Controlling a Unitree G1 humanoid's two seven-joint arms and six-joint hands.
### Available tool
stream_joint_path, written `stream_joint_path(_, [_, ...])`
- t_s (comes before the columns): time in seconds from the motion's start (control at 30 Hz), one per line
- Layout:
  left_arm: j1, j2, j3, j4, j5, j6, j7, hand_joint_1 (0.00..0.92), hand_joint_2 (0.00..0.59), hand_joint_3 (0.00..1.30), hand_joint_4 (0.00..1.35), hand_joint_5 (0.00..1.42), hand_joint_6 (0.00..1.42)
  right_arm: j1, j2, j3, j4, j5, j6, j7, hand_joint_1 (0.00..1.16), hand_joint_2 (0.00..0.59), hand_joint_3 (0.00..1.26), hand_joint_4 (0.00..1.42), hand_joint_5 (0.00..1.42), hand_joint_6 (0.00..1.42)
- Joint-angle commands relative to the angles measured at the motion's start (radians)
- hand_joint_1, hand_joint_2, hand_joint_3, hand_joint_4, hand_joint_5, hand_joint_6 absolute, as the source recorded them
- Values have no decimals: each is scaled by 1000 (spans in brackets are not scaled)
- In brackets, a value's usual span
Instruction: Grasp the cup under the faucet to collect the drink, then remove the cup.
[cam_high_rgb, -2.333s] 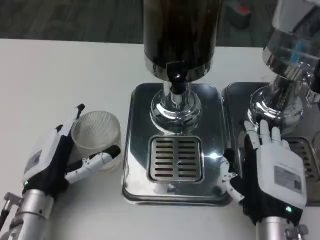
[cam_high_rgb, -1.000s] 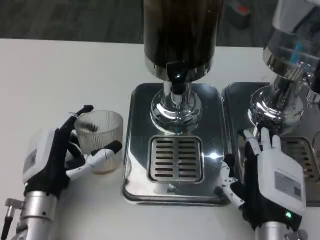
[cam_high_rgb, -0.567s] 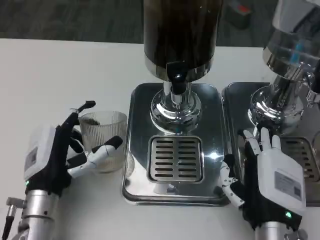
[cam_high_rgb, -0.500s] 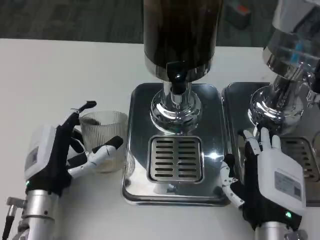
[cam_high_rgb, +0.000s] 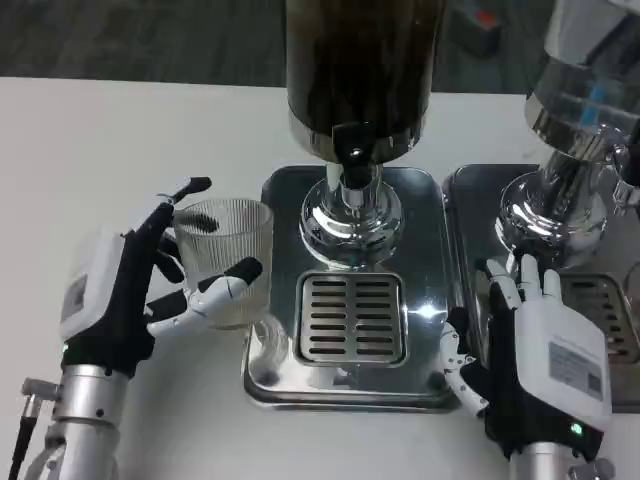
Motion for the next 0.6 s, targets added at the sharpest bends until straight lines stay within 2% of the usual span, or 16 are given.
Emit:
stream_joint_path(0.03, [-2,1,3,-25,8,-32,19,440,156,272,483,763,903,-4,3,0,7,7,2,-4,346,520,177,0,0,160])
stream_joint_path(0.6, [-25,-16,-27,-67,65,-36,10,443,161,272,480,760,903,-2,19,5,12,1,8,-21,352,527,177,0,1,161])
